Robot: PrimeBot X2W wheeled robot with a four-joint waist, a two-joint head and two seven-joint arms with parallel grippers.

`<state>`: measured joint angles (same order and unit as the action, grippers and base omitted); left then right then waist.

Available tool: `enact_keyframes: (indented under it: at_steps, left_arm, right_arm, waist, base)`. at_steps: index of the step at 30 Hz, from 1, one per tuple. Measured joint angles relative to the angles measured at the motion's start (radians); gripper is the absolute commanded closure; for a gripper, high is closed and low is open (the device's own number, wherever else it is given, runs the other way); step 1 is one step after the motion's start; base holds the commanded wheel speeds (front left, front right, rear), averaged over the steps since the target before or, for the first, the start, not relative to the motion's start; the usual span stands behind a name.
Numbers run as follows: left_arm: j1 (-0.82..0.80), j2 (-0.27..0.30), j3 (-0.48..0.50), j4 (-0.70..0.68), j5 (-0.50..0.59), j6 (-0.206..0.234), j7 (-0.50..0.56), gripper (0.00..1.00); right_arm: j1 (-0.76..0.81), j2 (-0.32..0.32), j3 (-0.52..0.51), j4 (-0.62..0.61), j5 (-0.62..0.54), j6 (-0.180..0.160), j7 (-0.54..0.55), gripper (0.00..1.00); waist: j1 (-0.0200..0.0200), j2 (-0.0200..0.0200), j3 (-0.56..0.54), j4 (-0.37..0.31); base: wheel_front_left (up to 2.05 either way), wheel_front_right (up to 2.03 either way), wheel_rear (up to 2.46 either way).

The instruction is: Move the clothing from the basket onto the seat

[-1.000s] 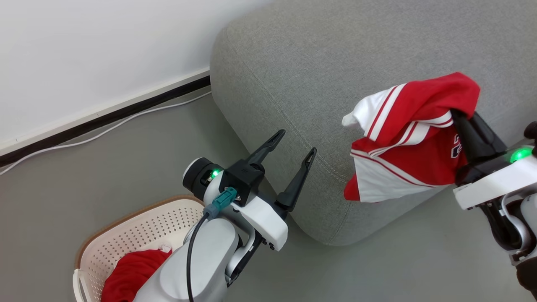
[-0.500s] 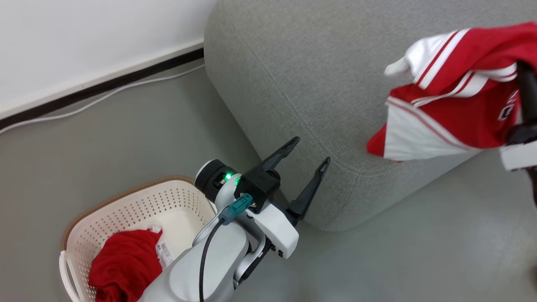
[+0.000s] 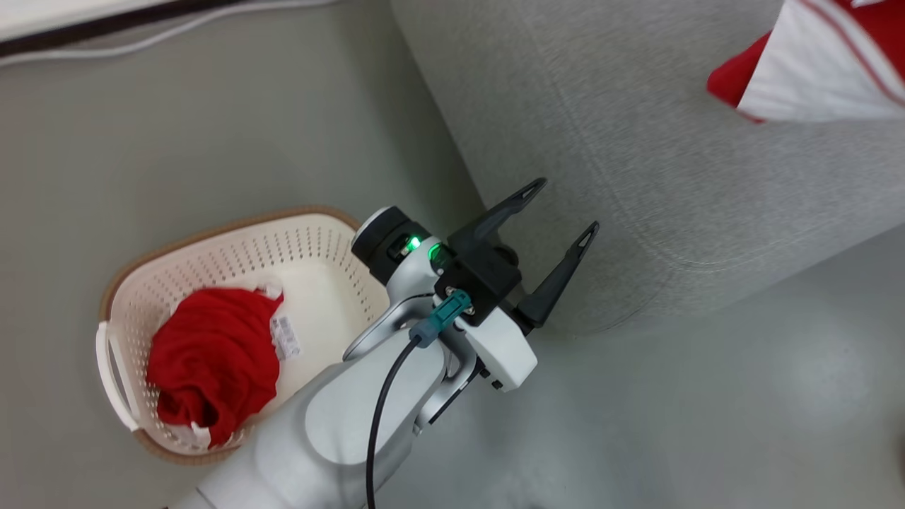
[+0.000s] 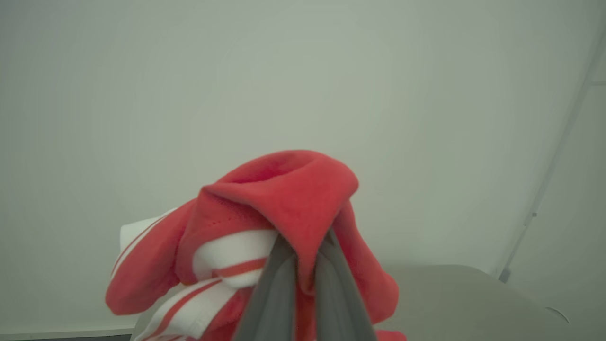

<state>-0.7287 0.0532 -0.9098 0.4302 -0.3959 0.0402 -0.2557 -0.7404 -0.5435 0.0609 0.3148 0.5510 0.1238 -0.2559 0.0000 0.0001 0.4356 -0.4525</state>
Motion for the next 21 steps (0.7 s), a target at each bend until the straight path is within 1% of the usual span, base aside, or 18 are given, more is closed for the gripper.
enact_keyframes:
  at_steps: [7,9,10,13,19,21]
  left_arm:
    - [-0.089,0.002,-0.071,-0.002,0.000,0.024,0.000,0.00]
    - [-0.111,0.003,-0.092,-0.003,-0.002,0.030,0.000,0.00]
    - [-0.133,0.003,-0.108,-0.007,-0.003,0.042,0.000,0.00]
    - [-0.157,0.003,-0.127,-0.012,-0.011,0.056,0.000,0.00]
    - [-0.176,0.004,-0.168,-0.022,-0.021,0.077,0.000,0.00]
    - [-0.186,0.004,-0.177,-0.033,-0.029,0.084,0.000,0.00]
  right_arm:
    - [-0.126,-0.042,-0.118,0.053,-0.006,0.000,0.000,1.00]
    - [-0.163,-0.063,-0.156,0.079,-0.007,0.000,0.000,1.00]
    - [-0.198,-0.086,-0.195,0.102,-0.012,0.000,0.000,1.00]
    - [-0.252,-0.114,-0.246,0.145,-0.045,0.000,0.000,1.00]
    - [-0.347,-0.131,-0.347,0.265,-0.107,0.003,0.000,1.00]
    - [-0.368,-0.139,-0.354,0.300,-0.130,0.003,0.000,1.00]
  waist:
    - [0.0000,0.0000,0.122,0.059]
    - [0.0000,0.0000,0.155,0.080]
    - [0.0000,0.0000,0.185,0.102]
    - [0.0000,0.0000,0.227,0.135]
    - [0.0000,0.0000,0.303,0.192]
    - [0.0000,0.0000,0.323,0.210]
  base:
    - [0.00,0.00,0.00]
    - [0.00,0.00,0.00]
    - [0.00,0.00,0.00]
    - [0.00,0.00,0.00]
    - [0.00,0.00,0.00]
    - [0.00,0.00,0.00]
